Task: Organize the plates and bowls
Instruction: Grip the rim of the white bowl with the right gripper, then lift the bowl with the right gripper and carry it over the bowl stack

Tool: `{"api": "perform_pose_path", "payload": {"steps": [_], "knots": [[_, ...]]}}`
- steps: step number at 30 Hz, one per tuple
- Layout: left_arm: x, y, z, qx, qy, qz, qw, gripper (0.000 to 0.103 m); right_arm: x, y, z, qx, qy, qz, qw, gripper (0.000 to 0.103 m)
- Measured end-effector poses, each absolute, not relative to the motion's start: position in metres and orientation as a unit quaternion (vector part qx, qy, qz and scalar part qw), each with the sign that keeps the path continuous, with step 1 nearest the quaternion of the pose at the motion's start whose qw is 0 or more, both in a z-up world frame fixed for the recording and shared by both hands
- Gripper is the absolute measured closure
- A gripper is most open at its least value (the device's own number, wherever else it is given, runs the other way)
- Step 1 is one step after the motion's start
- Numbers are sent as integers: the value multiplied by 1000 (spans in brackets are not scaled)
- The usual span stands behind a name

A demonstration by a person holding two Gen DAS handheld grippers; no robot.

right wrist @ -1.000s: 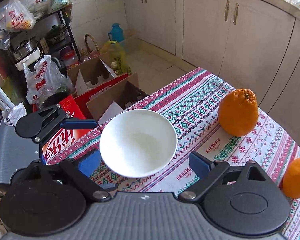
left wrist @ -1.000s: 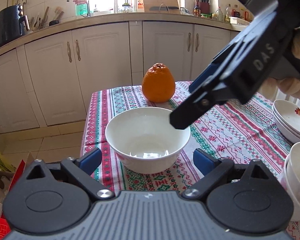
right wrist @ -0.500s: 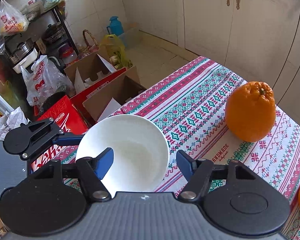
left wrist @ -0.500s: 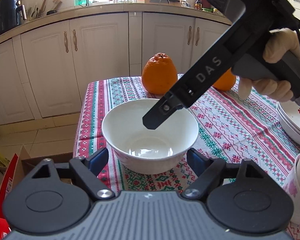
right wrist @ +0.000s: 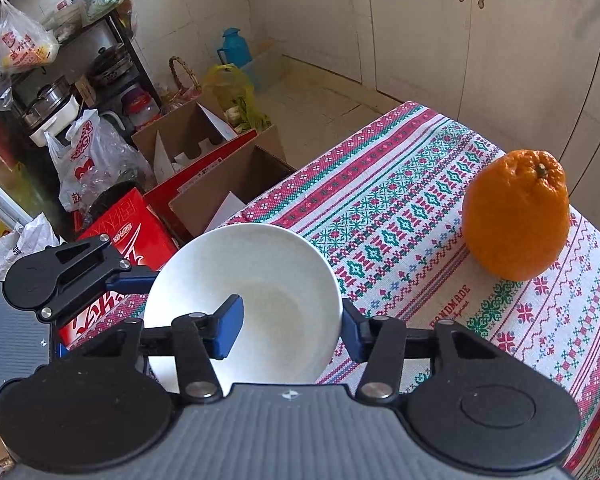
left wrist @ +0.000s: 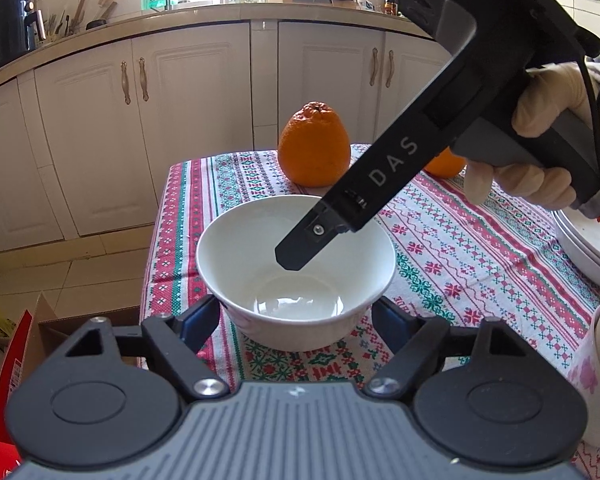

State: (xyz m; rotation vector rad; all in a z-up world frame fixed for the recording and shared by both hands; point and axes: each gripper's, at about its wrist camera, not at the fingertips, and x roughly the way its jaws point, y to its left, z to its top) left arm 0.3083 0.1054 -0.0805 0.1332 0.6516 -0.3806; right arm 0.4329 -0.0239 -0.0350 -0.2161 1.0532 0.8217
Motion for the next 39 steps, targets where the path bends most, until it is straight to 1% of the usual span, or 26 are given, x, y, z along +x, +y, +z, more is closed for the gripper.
{"api": "perform_pose_path", "payload": {"steps": [6,13,25,39], "knots": [[303,103,-76,67,322,-193,925,21,424,-27,-29,-103,486,379,781,46],[280,95,-58,78,316,-203,924,21,401,-41,-12,-96,478,384,784,46],[223,74,-22,91,299,-226,923,20,338,-72,23,-99,460,382,796,46],[172,46,-1,107,281,-247,921,20,270,-109,50,-98,435,374,813,46]]}}
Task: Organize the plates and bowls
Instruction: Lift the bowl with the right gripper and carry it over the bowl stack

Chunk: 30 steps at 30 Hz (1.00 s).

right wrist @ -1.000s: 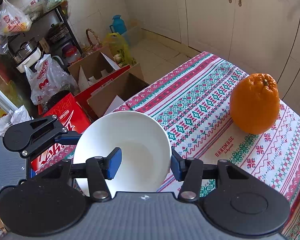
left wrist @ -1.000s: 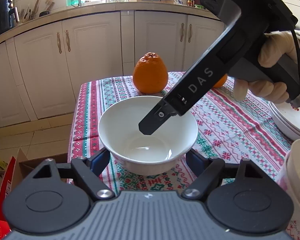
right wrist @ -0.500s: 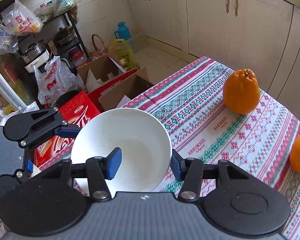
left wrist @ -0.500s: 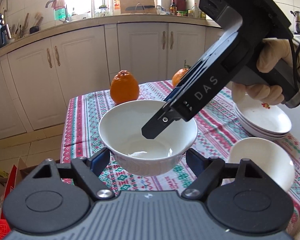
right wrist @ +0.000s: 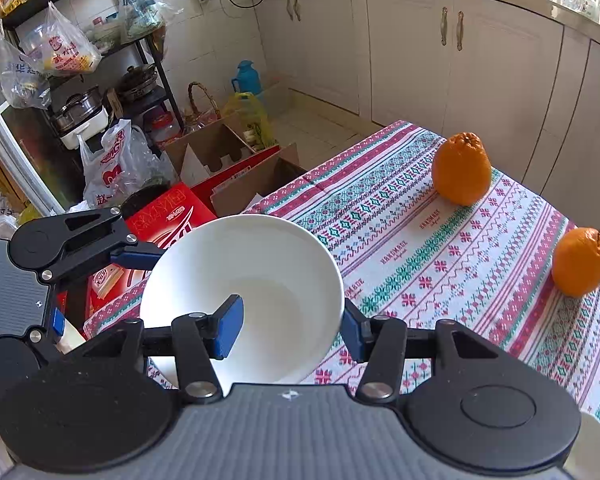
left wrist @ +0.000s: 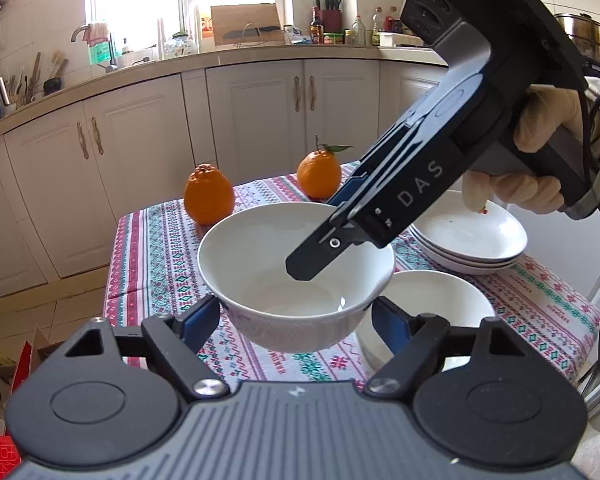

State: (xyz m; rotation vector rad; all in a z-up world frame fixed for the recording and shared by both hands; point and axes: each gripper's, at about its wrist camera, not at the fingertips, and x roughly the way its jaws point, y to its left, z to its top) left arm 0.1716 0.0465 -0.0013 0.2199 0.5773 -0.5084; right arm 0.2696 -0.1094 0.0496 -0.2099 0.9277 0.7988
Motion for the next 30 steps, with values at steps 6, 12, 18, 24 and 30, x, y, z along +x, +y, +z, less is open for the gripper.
{"api": "perform_pose_path", "payload": {"steps": [6,12,18,24,30], "knots": [[158,37,0,104,280,-263,918,20,250,-124,50,-98,433,366,818,46],[149,28,-1,100,284,-277,913,20,234,-139,51,-92,430,358,824,46],[143,18,-3,95,285,-294,907,20,221,-152,50,-91,428,344,831,46],[141,6,-12,88,294,-311,899,20,209,-165,42,-89,433,325,836,44],[141,-1,-19,86,303,-322,893,20,205,-175,32,-84,440,315,837,44]]}}
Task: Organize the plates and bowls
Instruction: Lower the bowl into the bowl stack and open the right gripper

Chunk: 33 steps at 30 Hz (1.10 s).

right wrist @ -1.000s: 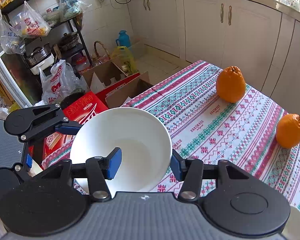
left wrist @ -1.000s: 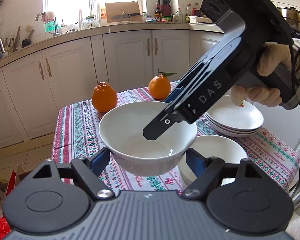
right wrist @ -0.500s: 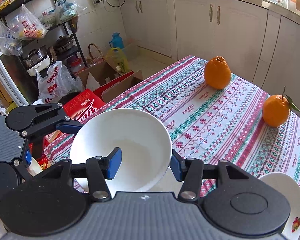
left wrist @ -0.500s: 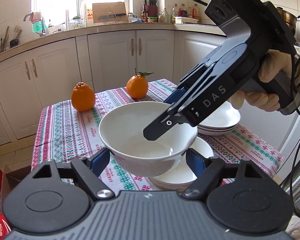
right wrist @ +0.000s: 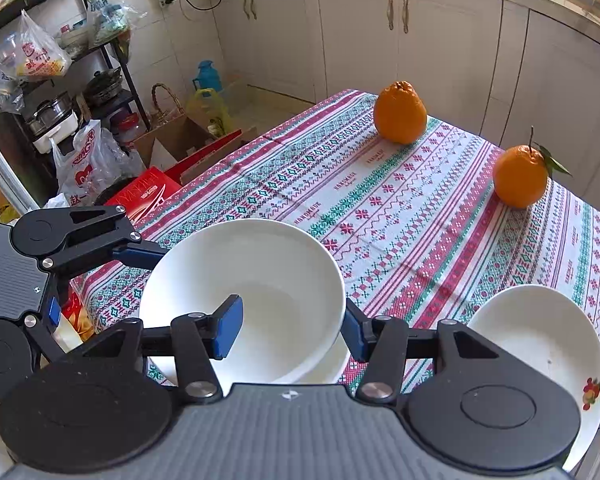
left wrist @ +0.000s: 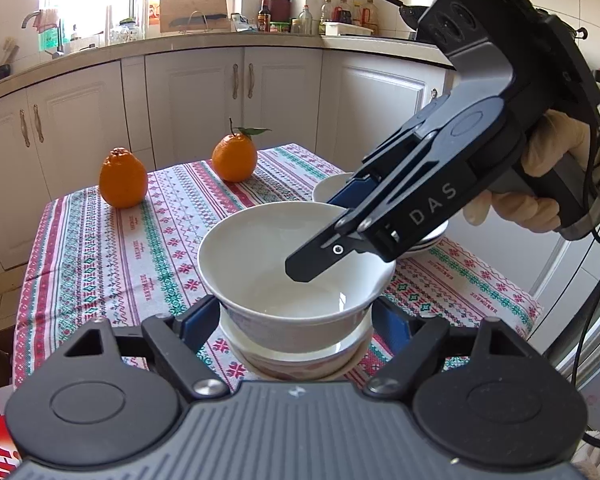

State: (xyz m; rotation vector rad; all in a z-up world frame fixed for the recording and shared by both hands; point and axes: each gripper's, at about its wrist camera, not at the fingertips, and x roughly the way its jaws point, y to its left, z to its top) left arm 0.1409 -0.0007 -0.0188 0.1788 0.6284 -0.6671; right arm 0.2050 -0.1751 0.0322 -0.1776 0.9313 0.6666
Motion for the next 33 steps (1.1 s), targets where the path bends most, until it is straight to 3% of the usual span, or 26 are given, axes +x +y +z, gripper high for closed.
{"api": "perform_pose_path", "payload": {"steps": [33], "knots": [[143,-7,-29,95,313,-318,890,17,203,-178,16,-85,435,307,842,42]]}}
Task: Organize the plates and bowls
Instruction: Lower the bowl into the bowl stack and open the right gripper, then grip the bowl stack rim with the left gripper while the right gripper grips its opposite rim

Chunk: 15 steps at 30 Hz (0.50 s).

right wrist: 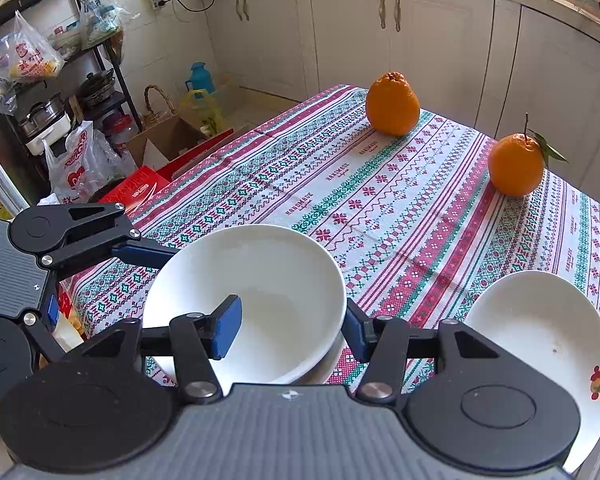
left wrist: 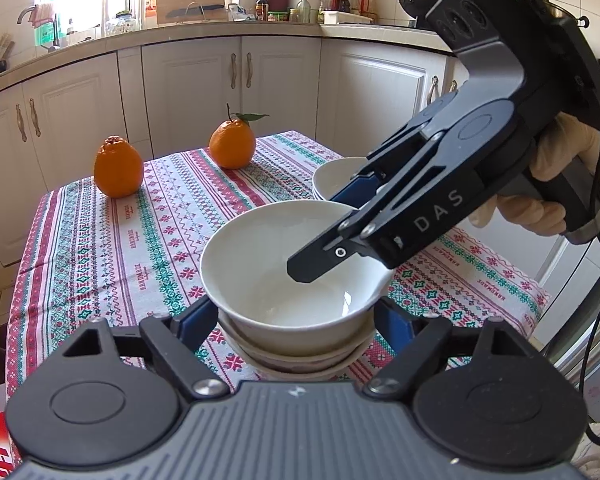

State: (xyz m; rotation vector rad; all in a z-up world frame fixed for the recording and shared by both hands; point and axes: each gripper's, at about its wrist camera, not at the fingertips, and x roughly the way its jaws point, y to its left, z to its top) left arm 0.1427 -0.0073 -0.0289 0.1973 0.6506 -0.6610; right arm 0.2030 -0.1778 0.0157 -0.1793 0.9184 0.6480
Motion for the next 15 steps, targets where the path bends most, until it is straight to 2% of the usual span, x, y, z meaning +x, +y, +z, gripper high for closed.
{"api": "perform_pose_path", "payload": {"steps": [9,15], "knots": [[141,-4,-29,86,310,-322,890,7,197,-175,15,-102,425,307,845,26],[136,8,-26,88,304,-337,887,4,183,-188,21,-95,402,303,859,7]]}}
